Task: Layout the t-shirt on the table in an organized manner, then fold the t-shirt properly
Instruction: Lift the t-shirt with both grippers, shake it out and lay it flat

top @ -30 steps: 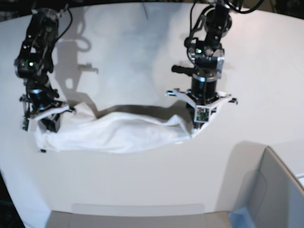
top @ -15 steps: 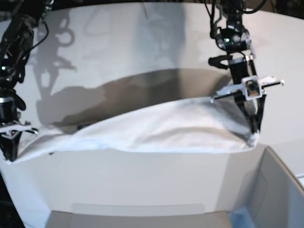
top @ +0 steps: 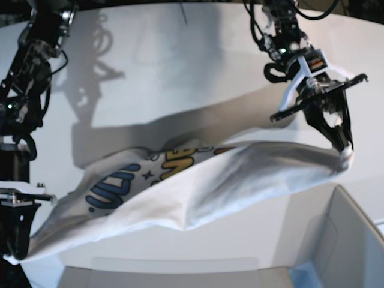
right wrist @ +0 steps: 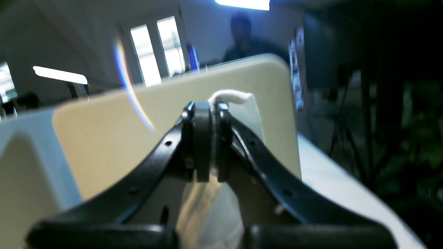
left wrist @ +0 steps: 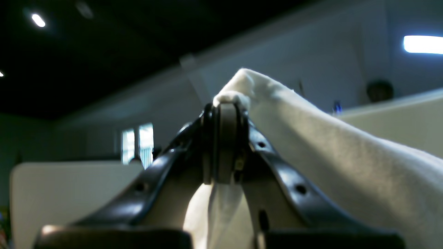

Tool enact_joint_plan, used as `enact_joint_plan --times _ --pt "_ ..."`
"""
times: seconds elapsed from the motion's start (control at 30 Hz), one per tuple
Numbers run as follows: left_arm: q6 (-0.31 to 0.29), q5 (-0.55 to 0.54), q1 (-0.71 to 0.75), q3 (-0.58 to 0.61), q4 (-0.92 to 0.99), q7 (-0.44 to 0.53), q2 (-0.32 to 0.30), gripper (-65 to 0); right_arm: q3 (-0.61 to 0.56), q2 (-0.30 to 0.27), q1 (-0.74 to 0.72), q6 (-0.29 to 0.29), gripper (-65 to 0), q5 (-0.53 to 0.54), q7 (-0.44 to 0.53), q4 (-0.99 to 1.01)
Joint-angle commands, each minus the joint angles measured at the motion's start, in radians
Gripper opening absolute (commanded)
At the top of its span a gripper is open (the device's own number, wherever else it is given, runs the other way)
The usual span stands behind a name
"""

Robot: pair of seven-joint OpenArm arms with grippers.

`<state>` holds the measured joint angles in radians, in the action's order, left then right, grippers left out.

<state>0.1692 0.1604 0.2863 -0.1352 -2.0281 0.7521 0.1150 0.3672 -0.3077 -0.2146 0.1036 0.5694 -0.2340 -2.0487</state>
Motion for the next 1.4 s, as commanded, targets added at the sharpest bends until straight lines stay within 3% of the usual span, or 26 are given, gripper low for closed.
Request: enact_joint_plan --times 0.0,0.13,0.3,0.37,0.43,0.6,0.73,0.87,0.93,1.0,1.1,1.27,1.33,1.37 --pt "0.010 -0.008 0.014 -0.016 -0.024 0.045 0.009 -65.0 0.008 -0.015 -0.035 0.000 -65.0 -0.002 0.069 -0.017" --pt "0.028 -0.011 0.021 -0.082 -0.024 0.149 0.018 -65.0 0.019 -0.025 -0.044 0.061 -65.0 -0.002 0.209 -0.017" --pt "0.293 -0.011 0.017 -0.149 -0.026 0.221 0.028 -64.6 0.022 -0.021 -0.042 0.115 -65.0 -0.002 0.330 -0.017" --pt "0.343 -0.011 0.008 -0.157 -0.026 0.212 0.028 -62.7 0.019 -0.023 -0.036 0.115 -65.0 -0.002 0.325 -0.013" --pt "0.346 -0.008 -0.009 -0.159 -0.026 0.188 0.028 -62.3 0.013 -0.023 -0.035 0.115 -65.0 -0.002 0.313 -0.010" --pt "0.339 -0.009 -0.083 -0.134 -0.026 -0.010 -0.004 -62.1 -0.021 -0.018 -0.093 0.117 -65.0 0.001 0.088 0.038" --pt "0.339 -0.011 -0.181 -0.047 -0.021 -0.317 -0.085 -62.1 -0.023 -0.023 -0.200 0.112 -65.0 -0.002 -0.077 0.207" --pt "0.339 -0.012 -0.301 0.042 0.022 -0.658 -0.134 -62.1 -0.083 -0.040 -0.279 0.110 -65.0 -0.015 -0.121 0.438" --pt "0.339 -0.012 -0.371 0.067 0.112 -0.816 -0.151 -62.1 -0.188 -0.075 -0.316 0.110 -65.0 -0.067 -0.121 0.598" --pt "0.339 -0.012 -0.425 0.070 0.235 -0.903 -0.154 -62.1 -0.302 -0.083 -0.363 0.110 -65.0 -0.117 -0.117 0.778" --pt "0.339 -0.012 -0.508 0.070 0.518 -0.928 -0.153 -62.1 -0.443 -0.074 -0.444 0.110 -65.0 -0.191 -0.023 1.120" --pt "0.339 -0.012 -0.671 0.059 0.964 -0.837 -0.156 -61.8 -0.586 -0.025 -0.570 0.110 -65.0 -0.274 0.368 1.638" --pt "0.339 -0.012 -0.724 0.059 1.084 -0.790 -0.159 -59.0 -0.615 -0.020 -0.604 0.110 -65.0 -0.279 0.427 1.720" --pt "0.341 -0.012 -0.747 0.059 1.134 -0.774 -0.163 -56.1 -0.623 -0.017 -0.615 0.110 -61.1 -0.279 0.427 1.732"
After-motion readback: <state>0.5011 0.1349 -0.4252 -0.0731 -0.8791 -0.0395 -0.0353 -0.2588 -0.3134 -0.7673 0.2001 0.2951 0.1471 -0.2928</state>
